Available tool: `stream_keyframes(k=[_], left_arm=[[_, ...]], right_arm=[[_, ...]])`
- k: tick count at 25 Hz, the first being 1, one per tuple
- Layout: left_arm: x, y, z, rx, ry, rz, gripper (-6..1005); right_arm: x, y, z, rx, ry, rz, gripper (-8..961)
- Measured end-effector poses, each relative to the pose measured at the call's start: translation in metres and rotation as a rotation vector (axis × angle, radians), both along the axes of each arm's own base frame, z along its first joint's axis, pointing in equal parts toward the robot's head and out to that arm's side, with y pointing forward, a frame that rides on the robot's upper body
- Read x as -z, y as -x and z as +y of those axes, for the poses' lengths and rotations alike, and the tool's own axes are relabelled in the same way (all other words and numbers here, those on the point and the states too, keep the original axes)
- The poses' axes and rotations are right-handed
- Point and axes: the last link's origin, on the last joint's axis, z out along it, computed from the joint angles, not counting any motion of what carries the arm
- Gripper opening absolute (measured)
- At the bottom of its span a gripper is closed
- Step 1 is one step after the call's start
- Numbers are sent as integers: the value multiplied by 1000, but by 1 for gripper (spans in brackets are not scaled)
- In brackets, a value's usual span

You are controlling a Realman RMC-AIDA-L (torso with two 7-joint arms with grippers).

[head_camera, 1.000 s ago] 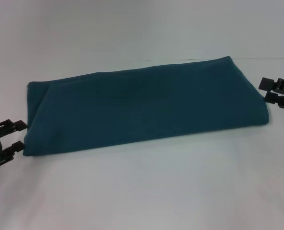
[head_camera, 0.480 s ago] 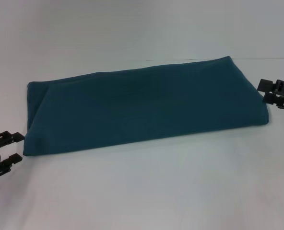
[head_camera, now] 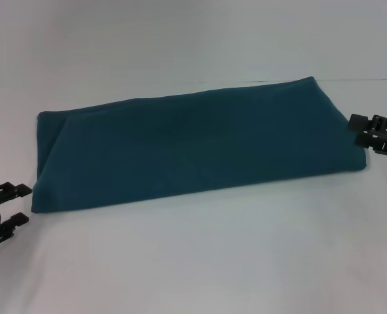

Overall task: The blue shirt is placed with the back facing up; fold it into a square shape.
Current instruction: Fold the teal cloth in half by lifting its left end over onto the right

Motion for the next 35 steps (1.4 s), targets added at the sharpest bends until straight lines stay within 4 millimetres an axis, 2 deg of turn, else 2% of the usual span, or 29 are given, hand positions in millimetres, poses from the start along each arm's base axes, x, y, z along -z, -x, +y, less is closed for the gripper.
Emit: stream_keyframes(k=[35], left_arm=[[15,-8,18,5,15,0,630]], right_arm=[[-2,0,0,-4,-10,1,942]])
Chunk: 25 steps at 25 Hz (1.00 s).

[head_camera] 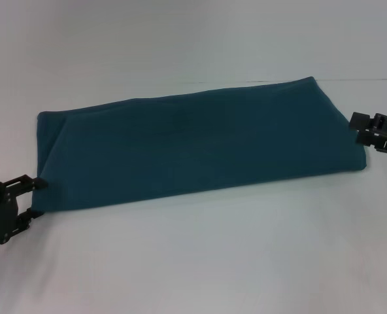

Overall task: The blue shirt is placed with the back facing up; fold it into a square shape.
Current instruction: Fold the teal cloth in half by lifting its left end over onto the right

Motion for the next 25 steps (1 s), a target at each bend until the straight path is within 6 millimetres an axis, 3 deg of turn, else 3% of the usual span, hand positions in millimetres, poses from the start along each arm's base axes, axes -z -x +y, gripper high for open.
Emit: stream_keyframes(k=[25], left_arm=[[19,-17,26,42,11,15,629]], right_arm=[[1,-2,-3,4,2,5,942]])
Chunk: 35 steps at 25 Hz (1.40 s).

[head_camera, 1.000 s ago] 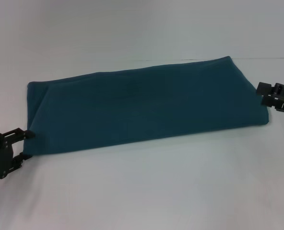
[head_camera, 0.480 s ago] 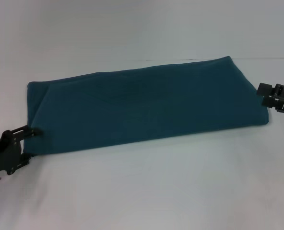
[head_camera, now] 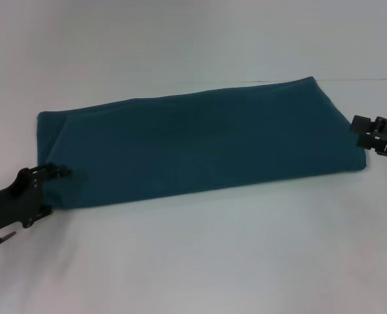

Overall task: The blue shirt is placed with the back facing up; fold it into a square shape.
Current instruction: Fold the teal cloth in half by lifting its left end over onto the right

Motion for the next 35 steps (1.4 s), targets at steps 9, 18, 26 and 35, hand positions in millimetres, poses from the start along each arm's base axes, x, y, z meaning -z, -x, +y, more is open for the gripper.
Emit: stream_keyframes(k=[9,18,26,35], left_arm=[[2,-9,6,40,-5,5,629],[1,-9,3,63,-12,10,403],[-9,-20,13,170,-61,34,147],[-37,-17,18,252,-80,123,21]], right_arm=[[0,0,0,-5,-4,0,944],[-2,-2,-1,6,-19,6,945],[-6,-4,-1,18,-37,18,945],[-11,-8,-1,43,-70,44,944]])
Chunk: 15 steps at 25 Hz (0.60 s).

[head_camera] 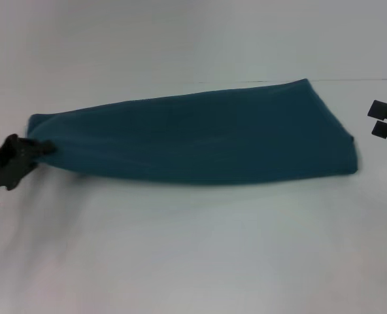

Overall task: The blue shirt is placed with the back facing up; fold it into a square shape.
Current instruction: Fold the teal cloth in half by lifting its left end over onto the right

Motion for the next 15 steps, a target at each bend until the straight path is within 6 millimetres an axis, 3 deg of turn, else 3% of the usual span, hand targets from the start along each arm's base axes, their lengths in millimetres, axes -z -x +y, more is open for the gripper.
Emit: stream_keyframes(k=[10,15], left_arm=[[-41,34,-7,-77,-39,196,20],[-47,40,-6,-101,-50,236,20]], right_arm=[[1,-2,-1,20,-10,21,943],[0,-4,-1,22,-16,21,943]])
